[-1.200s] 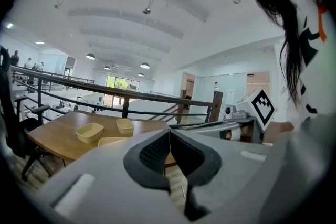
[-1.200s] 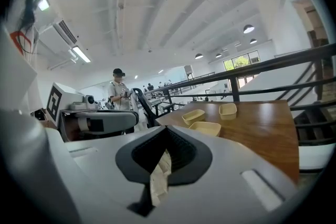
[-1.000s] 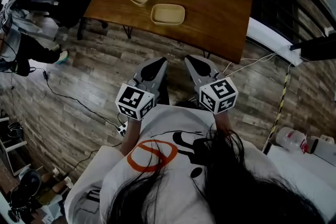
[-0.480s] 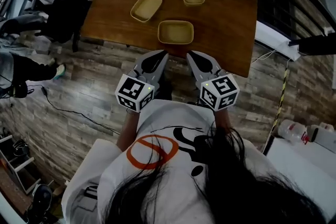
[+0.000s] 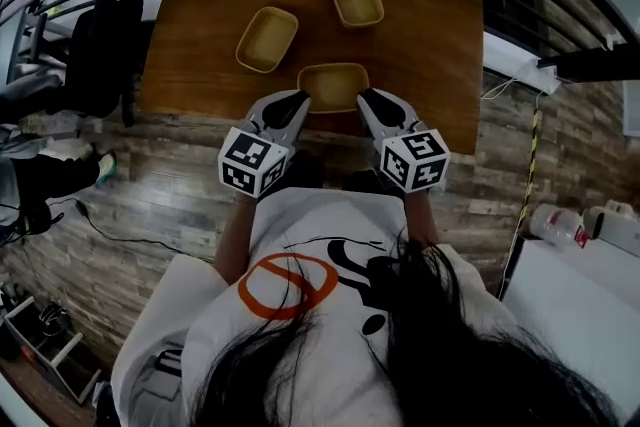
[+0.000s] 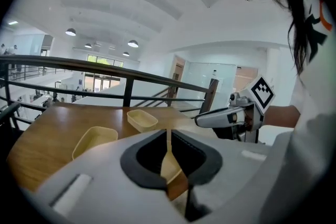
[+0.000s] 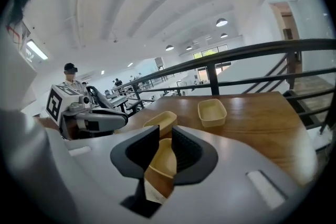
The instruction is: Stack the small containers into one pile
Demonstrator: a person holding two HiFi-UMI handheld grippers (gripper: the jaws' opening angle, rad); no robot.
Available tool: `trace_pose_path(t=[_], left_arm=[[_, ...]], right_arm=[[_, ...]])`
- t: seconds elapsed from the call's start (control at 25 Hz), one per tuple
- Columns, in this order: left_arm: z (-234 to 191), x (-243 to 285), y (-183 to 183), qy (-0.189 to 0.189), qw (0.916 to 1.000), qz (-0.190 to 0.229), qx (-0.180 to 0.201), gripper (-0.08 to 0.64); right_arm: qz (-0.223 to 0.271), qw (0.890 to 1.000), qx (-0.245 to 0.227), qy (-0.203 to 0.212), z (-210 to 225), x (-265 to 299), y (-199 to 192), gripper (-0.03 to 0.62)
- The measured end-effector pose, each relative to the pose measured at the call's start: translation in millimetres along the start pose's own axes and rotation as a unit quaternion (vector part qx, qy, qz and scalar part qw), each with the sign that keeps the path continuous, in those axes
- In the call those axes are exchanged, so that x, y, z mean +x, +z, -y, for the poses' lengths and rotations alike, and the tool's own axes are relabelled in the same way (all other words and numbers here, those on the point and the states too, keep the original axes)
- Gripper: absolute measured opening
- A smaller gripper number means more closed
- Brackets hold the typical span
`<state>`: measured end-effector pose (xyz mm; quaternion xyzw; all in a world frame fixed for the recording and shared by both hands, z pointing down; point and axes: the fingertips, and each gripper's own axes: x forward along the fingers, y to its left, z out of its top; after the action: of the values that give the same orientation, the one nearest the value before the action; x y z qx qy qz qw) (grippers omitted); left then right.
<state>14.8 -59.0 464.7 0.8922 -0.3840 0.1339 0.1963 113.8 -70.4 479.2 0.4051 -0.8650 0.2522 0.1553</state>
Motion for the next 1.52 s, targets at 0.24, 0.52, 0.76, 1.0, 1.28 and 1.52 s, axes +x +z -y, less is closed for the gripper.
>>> trace_pose_path(t=[0.24, 0.52, 0.76, 1.0, 1.28, 1.52], left_arm=[[-25.4, 28.6, -25.4, 0.018, 0.9985, -0.039, -0.034, 0.044], [-40.8, 48.7, -40.9, 0.068, 0.9925, -0.059, -0.082, 0.052], [-50.0, 46.0, -48.2, 0.128, 0.9833, -0.046, -0.121, 0.052], [-48.6, 26.4, -48.1, 0.161, 0.9778, -0.03, -0.13, 0.052], [-84.2, -1.4, -45.0, 0.187, 0.9732, -0.023, -0.131, 0.052], [-118.3, -14.8, -32.2, 0.16, 0.9799, -0.023, -0.116, 0.052]], right_arm=[[-0.075, 0.996, 0.047, -0.002, 53.6, 30.2, -39.4, 0.169], [-0.216, 0.974, 0.071, 0.017, 93.7, 66.4, -100.3, 0.164], [-0.247, 0.96, 0.124, 0.044, 99.3, 78.0, -116.2, 0.074], [-0.26, 0.961, 0.078, 0.046, 101.0, 76.7, -113.1, 0.04], [-0.218, 0.97, 0.074, 0.073, 85.0, 89.4, -62.6, 0.04], [-0.177, 0.978, 0.039, 0.104, 59.3, 121.9, 1.7, 0.04]])
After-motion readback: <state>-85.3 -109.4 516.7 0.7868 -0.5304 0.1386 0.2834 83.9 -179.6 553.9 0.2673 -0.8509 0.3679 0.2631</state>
